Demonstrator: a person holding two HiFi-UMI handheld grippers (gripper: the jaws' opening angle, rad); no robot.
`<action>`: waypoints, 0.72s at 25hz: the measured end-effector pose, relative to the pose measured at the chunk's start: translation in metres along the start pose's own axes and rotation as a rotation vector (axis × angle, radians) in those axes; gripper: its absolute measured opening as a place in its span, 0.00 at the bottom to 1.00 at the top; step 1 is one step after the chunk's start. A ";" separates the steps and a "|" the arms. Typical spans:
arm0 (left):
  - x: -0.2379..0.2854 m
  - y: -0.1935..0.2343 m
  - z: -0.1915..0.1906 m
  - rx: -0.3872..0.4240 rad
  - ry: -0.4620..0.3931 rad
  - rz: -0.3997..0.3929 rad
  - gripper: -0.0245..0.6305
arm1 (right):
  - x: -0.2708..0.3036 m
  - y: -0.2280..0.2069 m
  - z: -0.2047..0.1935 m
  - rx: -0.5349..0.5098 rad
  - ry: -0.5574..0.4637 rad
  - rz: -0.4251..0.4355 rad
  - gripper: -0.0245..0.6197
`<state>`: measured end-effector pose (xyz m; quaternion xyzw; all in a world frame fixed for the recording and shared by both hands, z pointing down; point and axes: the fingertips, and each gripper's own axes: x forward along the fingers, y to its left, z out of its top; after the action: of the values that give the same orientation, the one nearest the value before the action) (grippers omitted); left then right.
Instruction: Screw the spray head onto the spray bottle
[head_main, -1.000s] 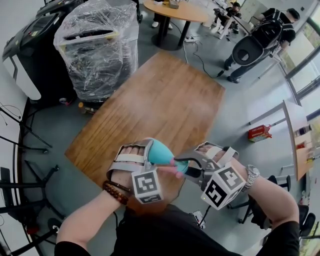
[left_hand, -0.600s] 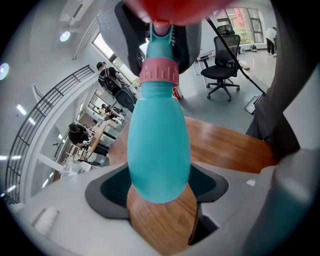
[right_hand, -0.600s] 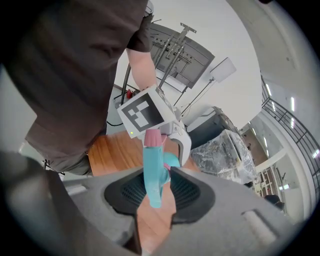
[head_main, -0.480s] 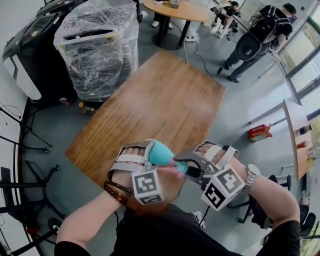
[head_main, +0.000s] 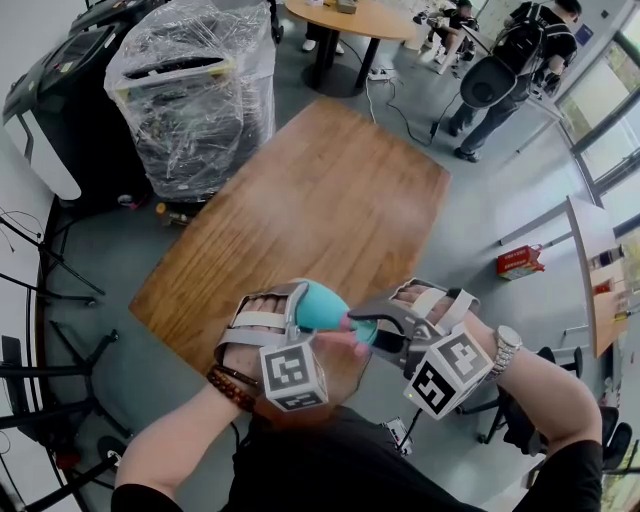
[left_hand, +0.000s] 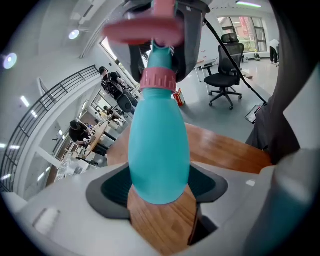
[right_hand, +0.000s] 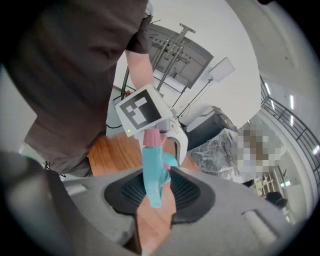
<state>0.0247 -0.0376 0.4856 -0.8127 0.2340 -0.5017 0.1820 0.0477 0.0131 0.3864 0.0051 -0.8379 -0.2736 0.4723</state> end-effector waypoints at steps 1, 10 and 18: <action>0.000 0.001 0.001 -0.008 -0.008 0.005 0.61 | 0.000 -0.001 0.000 0.033 -0.009 0.005 0.22; 0.006 0.005 -0.006 -0.018 0.030 0.079 0.60 | 0.011 -0.013 -0.012 0.613 -0.134 0.012 0.22; 0.010 0.018 -0.014 -0.027 0.093 0.165 0.59 | 0.024 -0.026 -0.041 1.563 -0.292 -0.020 0.22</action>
<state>0.0126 -0.0591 0.4892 -0.7688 0.3150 -0.5191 0.2007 0.0599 -0.0341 0.4098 0.3066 -0.8406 0.3916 0.2147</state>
